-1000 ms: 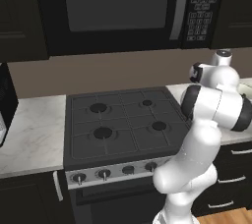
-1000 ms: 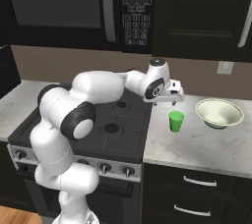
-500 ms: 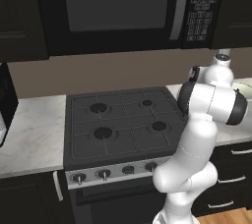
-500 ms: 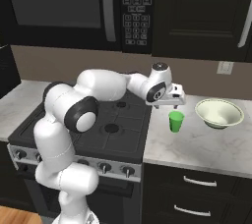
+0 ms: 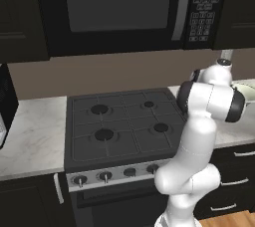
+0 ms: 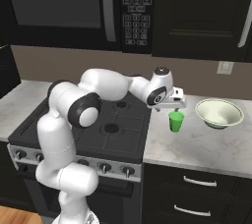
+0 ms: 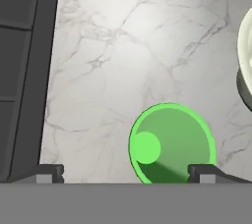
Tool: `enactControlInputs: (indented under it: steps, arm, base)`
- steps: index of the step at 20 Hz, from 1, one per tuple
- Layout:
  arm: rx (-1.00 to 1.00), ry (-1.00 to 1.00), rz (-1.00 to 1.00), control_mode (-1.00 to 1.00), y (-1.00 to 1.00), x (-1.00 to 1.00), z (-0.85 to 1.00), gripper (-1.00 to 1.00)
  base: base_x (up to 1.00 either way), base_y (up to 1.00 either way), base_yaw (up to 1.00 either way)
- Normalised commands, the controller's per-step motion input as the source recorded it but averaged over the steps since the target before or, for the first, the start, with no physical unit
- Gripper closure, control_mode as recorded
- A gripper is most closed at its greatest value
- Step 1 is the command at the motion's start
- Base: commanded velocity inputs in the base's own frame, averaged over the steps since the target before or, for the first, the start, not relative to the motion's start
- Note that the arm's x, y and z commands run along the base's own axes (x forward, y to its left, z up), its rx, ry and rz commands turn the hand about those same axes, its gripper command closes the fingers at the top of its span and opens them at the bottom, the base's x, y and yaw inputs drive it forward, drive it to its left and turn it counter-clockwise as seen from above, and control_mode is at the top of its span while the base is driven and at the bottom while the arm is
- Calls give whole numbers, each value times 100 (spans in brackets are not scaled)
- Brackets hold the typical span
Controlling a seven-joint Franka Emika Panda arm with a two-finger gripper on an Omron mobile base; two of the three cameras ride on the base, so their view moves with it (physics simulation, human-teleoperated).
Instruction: Pick the cup and bowl from the counter and place them on the counter next to the sink.
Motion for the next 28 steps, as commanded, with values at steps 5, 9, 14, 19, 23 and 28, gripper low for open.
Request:
enactControlInputs:
  steps: [5,9,14,19,23,28]
  arm:
    - [0,0,0,-100,0,7,-21,-100]
    - [0,0,0,-100,-1,9,-22,-100]
    - [0,0,0,-100,-2,11,-20,-100]
    - [0,0,0,-100,-10,12,-19,-100]
    - [0,0,0,-100,-8,13,-21,-100]
    - [0,0,0,-100,-4,10,-19,-100]
  base:
    - [0,0,0]
    - [0,0,0]
    - [0,0,0]
    - [0,0,0]
    - [0,0,0]
    - [0,0,0]
